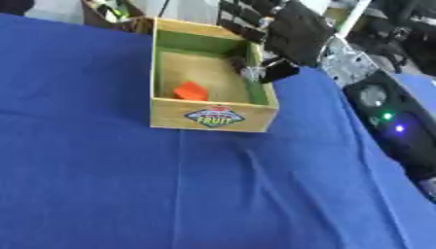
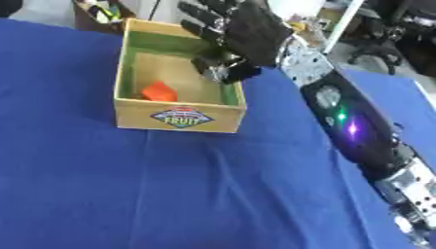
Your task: Pick up objects on the table and place them in the box.
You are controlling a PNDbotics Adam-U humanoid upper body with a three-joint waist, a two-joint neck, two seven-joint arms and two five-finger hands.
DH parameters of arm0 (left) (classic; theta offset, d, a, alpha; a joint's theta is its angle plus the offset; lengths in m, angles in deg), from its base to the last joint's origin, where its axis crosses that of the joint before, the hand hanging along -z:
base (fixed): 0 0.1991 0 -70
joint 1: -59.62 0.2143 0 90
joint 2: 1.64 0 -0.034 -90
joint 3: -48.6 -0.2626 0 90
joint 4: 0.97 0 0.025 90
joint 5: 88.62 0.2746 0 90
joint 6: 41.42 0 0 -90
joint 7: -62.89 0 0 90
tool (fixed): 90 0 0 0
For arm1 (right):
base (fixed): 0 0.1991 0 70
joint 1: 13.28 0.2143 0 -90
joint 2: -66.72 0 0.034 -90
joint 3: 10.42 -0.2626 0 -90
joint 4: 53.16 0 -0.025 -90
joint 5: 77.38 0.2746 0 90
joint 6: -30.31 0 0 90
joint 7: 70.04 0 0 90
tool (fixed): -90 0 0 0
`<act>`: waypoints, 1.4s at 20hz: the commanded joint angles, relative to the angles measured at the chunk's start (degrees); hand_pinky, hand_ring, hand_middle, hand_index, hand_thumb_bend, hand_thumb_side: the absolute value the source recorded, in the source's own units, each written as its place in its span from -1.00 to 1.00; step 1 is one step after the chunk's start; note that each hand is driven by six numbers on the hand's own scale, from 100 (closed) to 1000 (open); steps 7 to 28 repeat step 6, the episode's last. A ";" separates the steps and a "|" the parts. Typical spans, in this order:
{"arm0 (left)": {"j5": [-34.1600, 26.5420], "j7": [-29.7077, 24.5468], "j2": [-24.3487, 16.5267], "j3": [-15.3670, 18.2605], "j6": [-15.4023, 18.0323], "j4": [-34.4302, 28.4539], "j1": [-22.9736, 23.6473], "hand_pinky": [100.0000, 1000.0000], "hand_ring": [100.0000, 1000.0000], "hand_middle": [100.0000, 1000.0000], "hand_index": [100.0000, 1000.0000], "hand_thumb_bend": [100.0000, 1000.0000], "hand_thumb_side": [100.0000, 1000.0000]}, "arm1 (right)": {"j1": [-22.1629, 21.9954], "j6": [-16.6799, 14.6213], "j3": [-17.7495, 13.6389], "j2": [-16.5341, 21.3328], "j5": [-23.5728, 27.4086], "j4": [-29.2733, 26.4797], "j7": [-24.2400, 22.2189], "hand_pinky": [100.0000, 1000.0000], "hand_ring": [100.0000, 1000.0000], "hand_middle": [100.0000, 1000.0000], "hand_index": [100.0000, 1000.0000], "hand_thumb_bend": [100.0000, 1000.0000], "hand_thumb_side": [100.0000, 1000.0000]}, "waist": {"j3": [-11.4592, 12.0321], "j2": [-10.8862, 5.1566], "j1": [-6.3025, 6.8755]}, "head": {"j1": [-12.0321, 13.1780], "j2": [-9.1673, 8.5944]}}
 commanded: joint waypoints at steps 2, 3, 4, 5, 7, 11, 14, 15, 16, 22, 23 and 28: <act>-0.56 0.50 -1.37 0.77 -0.24 -1.06 0.18 -1.00 -0.96 -0.94 -0.33 -1.00 1.00 | -1.13 -8.34 -2.57 1.91 3.81 -1.88 7.31 0.47 0.69 0.55 0.64 -0.56 1.00 | -0.84 -1.98 1.13 | 1.54 1.09; -0.64 0.58 -1.42 0.78 -0.28 -1.06 0.20 -1.00 -0.96 -0.94 -0.33 -1.00 1.00 | -1.44 -9.08 -2.84 1.92 4.59 -1.99 7.35 0.47 0.69 0.54 0.64 -0.50 1.00 | -1.14 -2.14 1.31 | 1.90 1.28; -0.73 0.65 -1.46 0.80 -0.30 -1.06 0.22 -1.00 -0.96 -0.94 -0.33 -1.00 1.00 | -1.71 -9.77 -3.08 1.95 5.38 -2.12 7.39 0.47 0.68 0.53 0.64 -0.42 1.00 | -1.39 -2.27 1.48 | 2.20 1.43; -0.83 0.73 -1.49 0.83 -0.33 -1.06 0.26 -1.00 -0.96 -0.94 -0.33 -1.00 1.00 | -2.08 -10.48 -3.28 1.96 6.18 -2.32 7.52 0.47 0.68 0.52 0.64 -0.37 1.00 | -1.66 -2.41 1.68 | 2.53 1.58; -0.91 0.80 -1.53 0.85 -0.35 -1.06 0.29 -1.00 -0.96 -0.94 -0.33 -1.00 1.00 | -2.51 -11.16 -3.44 2.03 7.05 -2.57 7.62 0.47 0.67 0.50 0.64 -0.28 1.00 | -1.90 -2.52 1.84 | 2.77 1.71; -0.91 0.80 -1.53 0.85 -0.35 -1.06 0.29 -1.00 -0.96 -0.94 -0.33 -1.00 1.00 | -2.51 -11.16 -3.44 2.03 7.05 -2.57 7.62 0.47 0.67 0.50 0.64 -0.28 1.00 | -1.90 -2.52 1.84 | 2.77 1.71; -0.91 0.80 -1.53 0.85 -0.35 -1.06 0.29 -1.00 -0.96 -0.94 -0.33 -1.00 1.00 | -2.51 -11.16 -3.44 2.03 7.05 -2.57 7.62 0.47 0.67 0.50 0.64 -0.28 1.00 | -1.90 -2.52 1.84 | 2.77 1.71; -0.91 0.80 -1.53 0.85 -0.35 -1.06 0.29 -1.00 -0.96 -0.94 -0.33 -1.00 1.00 | -2.51 -11.16 -3.44 2.03 7.05 -2.57 7.62 0.47 0.67 0.50 0.64 -0.28 1.00 | -1.90 -2.52 1.84 | 2.77 1.71; -0.91 0.80 -1.53 0.85 -0.35 -1.06 0.29 -1.00 -0.96 -0.94 -0.33 -1.00 1.00 | -2.51 -11.16 -3.44 2.03 7.05 -2.57 7.62 0.47 0.67 0.50 0.64 -0.28 1.00 | -1.90 -2.52 1.84 | 2.77 1.71; -0.91 0.80 -1.53 0.85 -0.35 -1.06 0.29 -1.00 -0.96 -0.94 -0.33 -1.00 1.00 | -2.51 -11.16 -3.44 2.03 7.05 -2.57 7.62 0.47 0.67 0.50 0.64 -0.28 1.00 | -1.90 -2.52 1.84 | 2.77 1.71; -0.91 0.80 -1.53 0.85 -0.35 -1.06 0.29 -1.00 -0.96 -0.94 -0.33 -1.00 1.00 | -2.51 -11.16 -3.44 2.03 7.05 -2.57 7.62 0.47 0.67 0.50 0.64 -0.28 1.00 | -1.90 -2.52 1.84 | 2.77 1.71; -0.91 0.80 -1.53 0.85 -0.35 -1.06 0.29 -1.00 -0.96 -0.94 -0.33 -1.00 1.00 | -2.51 -11.16 -3.44 2.03 7.05 -2.57 7.62 0.47 0.67 0.50 0.64 -0.28 1.00 | -1.90 -2.52 1.84 | 2.77 1.71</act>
